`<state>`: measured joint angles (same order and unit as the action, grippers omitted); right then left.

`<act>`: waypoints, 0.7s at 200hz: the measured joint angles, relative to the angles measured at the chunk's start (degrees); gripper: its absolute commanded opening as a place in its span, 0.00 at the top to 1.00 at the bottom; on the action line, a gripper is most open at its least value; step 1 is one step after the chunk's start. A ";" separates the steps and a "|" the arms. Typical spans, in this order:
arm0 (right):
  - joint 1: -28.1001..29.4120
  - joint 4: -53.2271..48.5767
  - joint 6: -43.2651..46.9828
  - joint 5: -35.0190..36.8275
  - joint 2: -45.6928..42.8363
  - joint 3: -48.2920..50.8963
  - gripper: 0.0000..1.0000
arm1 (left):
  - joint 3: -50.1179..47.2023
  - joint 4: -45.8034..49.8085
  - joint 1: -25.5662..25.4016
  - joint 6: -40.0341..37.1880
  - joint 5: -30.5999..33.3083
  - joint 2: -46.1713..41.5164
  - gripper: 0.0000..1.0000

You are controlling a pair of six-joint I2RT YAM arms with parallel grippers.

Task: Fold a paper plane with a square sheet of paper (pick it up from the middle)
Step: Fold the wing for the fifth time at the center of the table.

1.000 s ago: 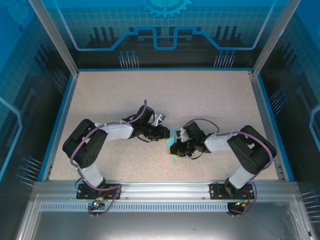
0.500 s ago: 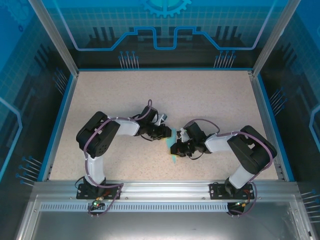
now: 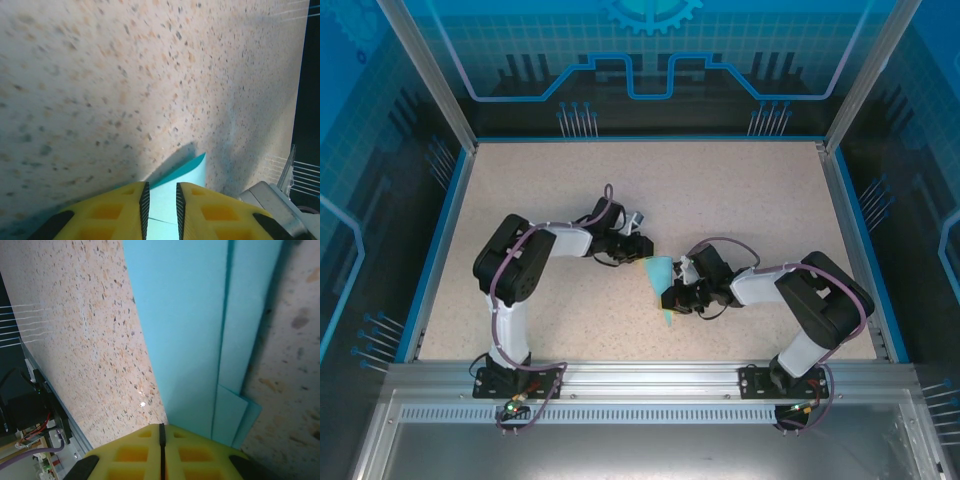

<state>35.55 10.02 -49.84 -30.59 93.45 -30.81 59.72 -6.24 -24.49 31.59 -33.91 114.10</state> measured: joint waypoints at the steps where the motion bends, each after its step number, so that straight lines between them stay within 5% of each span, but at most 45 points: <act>1: -0.02 0.00 0.02 0.00 0.00 0.00 0.92 | 0.02 0.00 0.04 -0.04 0.00 0.02 0.75; 62: -0.26 -0.68 0.04 -0.42 0.00 -0.31 0.91 | 1.53 2.82 2.54 -0.74 0.72 -0.66 0.70; 140: -0.46 -2.08 0.22 -1.07 0.59 -1.18 0.91 | 0.37 5.90 -0.35 -1.11 0.87 -14.99 0.72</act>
<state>35.09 7.94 -49.63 -31.66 94.04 -31.99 60.10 -0.34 -24.84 30.48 -33.04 99.11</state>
